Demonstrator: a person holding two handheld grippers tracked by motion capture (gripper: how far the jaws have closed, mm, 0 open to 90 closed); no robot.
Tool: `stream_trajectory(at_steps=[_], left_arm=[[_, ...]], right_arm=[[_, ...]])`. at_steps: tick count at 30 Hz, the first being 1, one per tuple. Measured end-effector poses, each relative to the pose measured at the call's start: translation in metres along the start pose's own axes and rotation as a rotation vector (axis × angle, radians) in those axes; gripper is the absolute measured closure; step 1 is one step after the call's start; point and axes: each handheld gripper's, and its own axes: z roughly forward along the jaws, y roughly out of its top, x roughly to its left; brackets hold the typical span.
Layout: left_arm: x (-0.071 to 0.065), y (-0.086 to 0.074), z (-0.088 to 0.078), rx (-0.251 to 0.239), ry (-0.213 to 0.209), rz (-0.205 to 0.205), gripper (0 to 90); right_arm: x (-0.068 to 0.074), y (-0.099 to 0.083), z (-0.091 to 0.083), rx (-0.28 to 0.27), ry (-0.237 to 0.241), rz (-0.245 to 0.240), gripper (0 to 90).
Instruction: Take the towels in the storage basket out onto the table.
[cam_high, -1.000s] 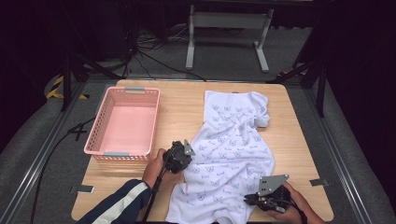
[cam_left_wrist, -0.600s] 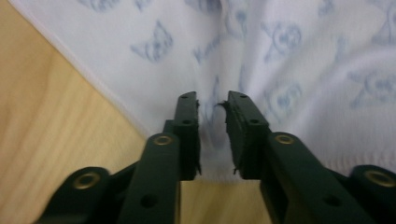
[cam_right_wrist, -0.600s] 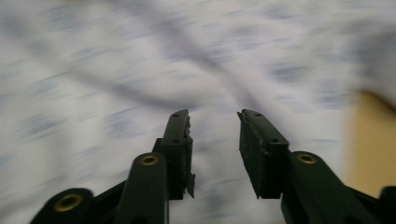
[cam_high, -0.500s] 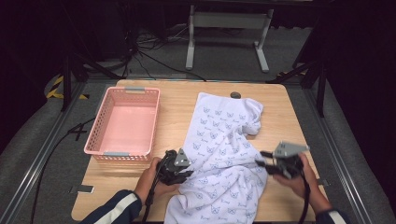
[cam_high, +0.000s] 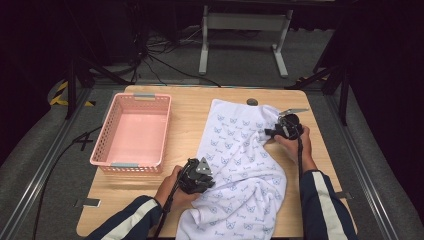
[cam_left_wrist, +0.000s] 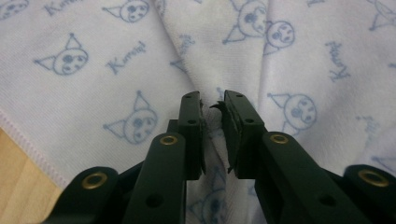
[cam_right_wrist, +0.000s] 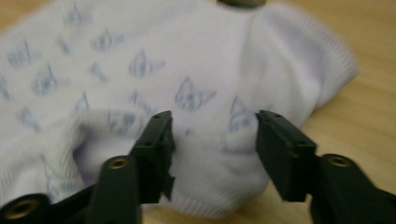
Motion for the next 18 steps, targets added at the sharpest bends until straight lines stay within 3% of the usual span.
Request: stream_trajectory(at_steps=[1,3,4,5,7,9,11,14,15,16,17,18], left_arm=[[0.001,-0.002,-0.001,-0.008,-0.007,0.013,79.4],[0.0,-0.005,-0.002,-0.016,-0.017,-0.001,79.0],[0.0,-0.005,-0.002,-0.016,-0.017,-0.001,79.0],[-0.001,-0.007,-0.003,-0.023,-0.013,-0.002,79.0],[-0.003,-0.009,-0.005,-0.012,-0.004,0.016,78.4],[-0.006,-0.011,-0.007,-0.003,-0.012,0.026,78.5],[-0.008,-0.014,-0.007,-0.016,-0.013,0.025,78.5],[-0.01,-0.017,-0.009,-0.018,-0.022,0.015,78.5],[-0.013,-0.019,-0.01,-0.018,-0.029,0.011,78.5],[-0.015,-0.02,-0.011,-0.017,-0.029,0.016,78.9],[-0.017,-0.021,-0.012,-0.016,-0.028,0.022,78.8],[-0.019,-0.023,-0.013,-0.011,-0.029,0.017,78.8]], right_arm=[[-0.004,0.003,-0.003,-0.035,-0.005,0.016,52.0],[-0.01,0.008,-0.008,-0.076,-0.035,0.042,51.6],[-0.012,0.011,-0.009,-0.079,-0.074,0.045,51.7],[-0.013,0.013,-0.006,-0.061,-0.123,0.042,51.6],[-0.016,0.013,0.005,0.003,-0.133,0.051,48.1],[-0.019,0.011,0.017,0.03,-0.159,0.04,44.1],[-0.022,0.01,0.025,0.044,-0.102,0.071,41.1],[-0.021,0.009,0.032,0.078,-0.122,0.051,40.8],[-0.021,0.009,0.035,0.083,-0.086,0.051,40.2],[-0.021,0.011,0.036,0.089,-0.086,0.057,42.6],[-0.019,0.015,0.037,0.101,-0.056,0.04,58.0],[-0.019,0.015,0.037,0.101,-0.056,0.04,58.0]])
